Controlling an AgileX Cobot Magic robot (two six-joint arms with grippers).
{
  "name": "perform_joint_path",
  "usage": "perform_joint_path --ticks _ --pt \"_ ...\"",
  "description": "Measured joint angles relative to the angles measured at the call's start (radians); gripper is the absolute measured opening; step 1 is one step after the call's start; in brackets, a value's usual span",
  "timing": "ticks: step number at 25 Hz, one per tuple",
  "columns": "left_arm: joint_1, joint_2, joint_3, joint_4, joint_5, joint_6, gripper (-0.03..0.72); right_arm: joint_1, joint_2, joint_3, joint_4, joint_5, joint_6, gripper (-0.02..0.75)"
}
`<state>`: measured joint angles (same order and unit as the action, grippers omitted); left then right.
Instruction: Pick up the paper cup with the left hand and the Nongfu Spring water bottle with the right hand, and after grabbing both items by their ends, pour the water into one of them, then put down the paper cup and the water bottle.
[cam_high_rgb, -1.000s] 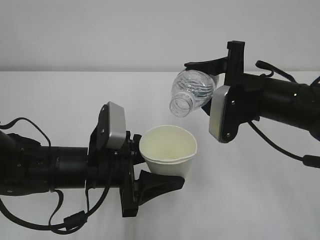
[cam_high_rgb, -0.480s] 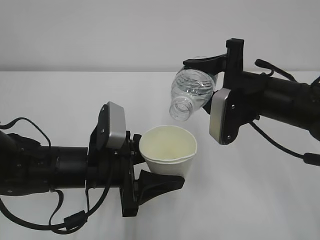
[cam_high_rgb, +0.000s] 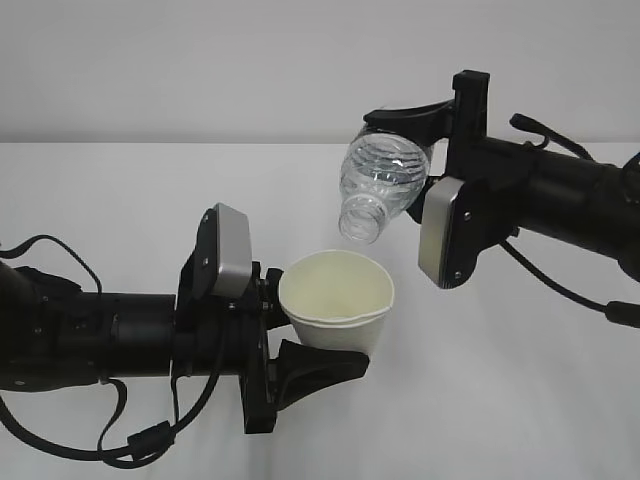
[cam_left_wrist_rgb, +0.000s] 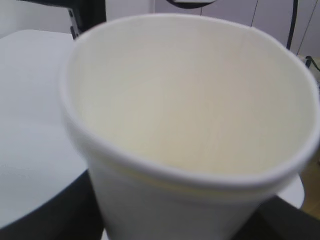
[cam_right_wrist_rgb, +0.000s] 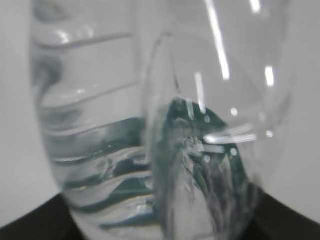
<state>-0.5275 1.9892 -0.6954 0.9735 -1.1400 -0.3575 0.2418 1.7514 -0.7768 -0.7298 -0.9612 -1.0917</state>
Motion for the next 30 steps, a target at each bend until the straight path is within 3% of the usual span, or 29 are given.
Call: perform_joint_path --ticks 30 --pt "0.000 0.000 0.000 0.008 -0.002 -0.003 0.463 0.000 0.000 0.000 0.023 -0.030 -0.046 0.438"
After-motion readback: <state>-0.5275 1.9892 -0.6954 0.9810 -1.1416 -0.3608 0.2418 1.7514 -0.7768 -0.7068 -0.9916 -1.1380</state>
